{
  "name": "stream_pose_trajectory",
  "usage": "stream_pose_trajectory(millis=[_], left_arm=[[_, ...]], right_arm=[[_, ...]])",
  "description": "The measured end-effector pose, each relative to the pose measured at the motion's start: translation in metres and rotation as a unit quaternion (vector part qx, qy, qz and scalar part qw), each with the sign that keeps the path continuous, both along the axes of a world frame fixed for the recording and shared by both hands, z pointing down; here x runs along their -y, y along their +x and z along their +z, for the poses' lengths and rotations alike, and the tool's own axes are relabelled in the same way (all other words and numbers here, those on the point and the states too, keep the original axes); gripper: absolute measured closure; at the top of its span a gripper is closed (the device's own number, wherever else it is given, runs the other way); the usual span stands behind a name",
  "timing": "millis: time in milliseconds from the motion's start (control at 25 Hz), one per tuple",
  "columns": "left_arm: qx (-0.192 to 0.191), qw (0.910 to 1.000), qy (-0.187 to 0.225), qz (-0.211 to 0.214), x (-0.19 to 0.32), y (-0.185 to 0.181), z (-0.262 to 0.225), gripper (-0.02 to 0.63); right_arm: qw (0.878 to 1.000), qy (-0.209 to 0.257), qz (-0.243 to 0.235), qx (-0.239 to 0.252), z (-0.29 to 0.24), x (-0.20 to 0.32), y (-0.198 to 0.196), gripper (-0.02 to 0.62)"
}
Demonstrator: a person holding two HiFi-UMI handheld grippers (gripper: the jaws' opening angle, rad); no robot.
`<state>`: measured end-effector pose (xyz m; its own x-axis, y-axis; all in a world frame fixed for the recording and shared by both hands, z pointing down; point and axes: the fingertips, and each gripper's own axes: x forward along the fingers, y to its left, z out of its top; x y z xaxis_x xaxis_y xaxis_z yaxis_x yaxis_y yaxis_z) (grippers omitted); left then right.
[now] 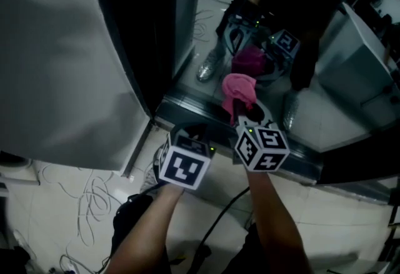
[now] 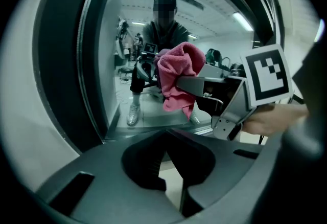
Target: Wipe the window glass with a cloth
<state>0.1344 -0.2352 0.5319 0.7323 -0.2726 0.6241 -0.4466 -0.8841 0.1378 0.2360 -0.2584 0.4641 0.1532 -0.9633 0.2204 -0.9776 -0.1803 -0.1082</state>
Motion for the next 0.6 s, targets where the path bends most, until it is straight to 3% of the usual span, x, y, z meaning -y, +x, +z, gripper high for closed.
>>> stream_pose_trajectory(millis=[600], left_arm=[[-0.004,0.996,-0.004,0.089,-0.086,0.092,0.013,0.6]], right_arm=[[0.995,-0.003,0.099,0.002,0.004,-0.13,0.105,0.537]])
